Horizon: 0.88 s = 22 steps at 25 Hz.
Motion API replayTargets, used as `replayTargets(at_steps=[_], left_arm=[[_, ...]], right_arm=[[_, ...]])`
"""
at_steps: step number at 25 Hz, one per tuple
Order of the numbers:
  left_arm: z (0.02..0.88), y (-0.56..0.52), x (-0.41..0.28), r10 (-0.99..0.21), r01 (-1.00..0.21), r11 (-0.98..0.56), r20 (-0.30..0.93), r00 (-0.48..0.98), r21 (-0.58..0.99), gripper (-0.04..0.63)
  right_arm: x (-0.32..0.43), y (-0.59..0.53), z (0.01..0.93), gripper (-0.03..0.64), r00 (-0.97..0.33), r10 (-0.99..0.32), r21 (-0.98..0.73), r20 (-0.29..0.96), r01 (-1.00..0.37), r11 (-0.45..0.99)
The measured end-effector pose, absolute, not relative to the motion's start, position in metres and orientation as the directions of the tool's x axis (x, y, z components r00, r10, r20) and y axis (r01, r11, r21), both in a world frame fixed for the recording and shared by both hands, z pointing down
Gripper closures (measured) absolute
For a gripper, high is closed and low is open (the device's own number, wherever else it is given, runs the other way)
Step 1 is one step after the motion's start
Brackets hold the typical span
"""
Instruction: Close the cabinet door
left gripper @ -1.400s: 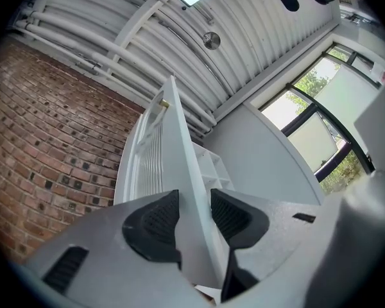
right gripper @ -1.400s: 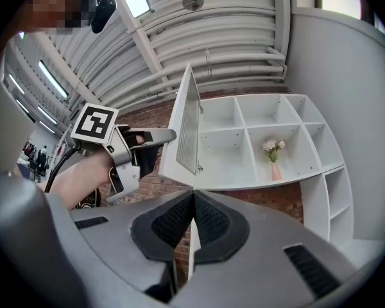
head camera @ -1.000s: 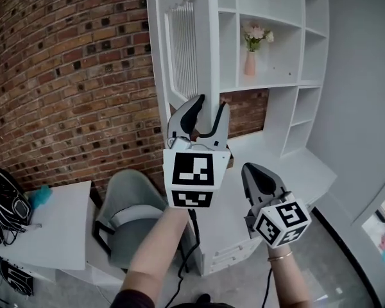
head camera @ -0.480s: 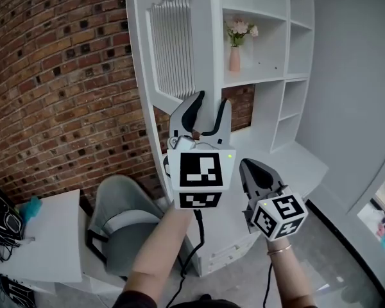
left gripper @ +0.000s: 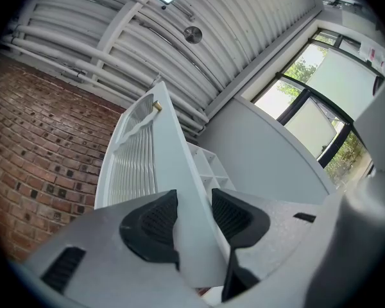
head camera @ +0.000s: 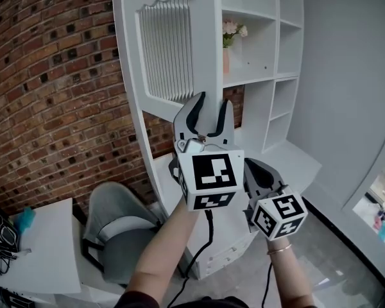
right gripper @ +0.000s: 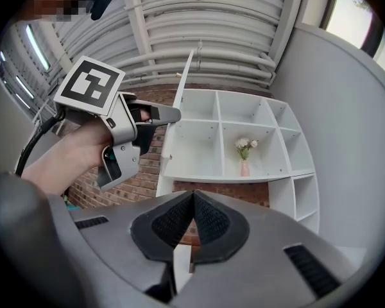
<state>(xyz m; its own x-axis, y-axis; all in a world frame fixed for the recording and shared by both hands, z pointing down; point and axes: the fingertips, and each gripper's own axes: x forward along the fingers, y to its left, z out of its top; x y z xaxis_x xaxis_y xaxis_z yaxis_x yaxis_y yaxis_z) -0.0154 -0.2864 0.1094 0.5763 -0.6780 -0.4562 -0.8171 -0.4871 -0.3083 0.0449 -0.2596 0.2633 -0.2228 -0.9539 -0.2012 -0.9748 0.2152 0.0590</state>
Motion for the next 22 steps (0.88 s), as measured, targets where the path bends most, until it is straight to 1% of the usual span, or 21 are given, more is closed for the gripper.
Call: replayTargets(at_steps=[11, 16, 22], left_arm=[[0.109, -0.304, 0.013, -0.699, -0.839, -0.434, -0.465, 0.543, -0.328, 0.425], [0.109, -0.321, 0.032, -0.727, -0.867, -0.378, -0.475, 0.495, -0.325, 0.425], [0.107, -0.353, 0.059, -0.779, -0.892, -0.312, -0.448, 0.438, -0.328, 0.425]], right_arm=[[0.073, -0.283, 0.265, 0.617, -0.226, -0.953, 0.056, -0.200, -0.974, 0.220], [0.088, -0.301, 0.262, 0.617, -0.275, -0.941, 0.063, -0.198, -0.961, 0.268], [0.117, -0.325, 0.258, 0.617, -0.336, -0.922, 0.073, -0.192, -0.942, 0.328]])
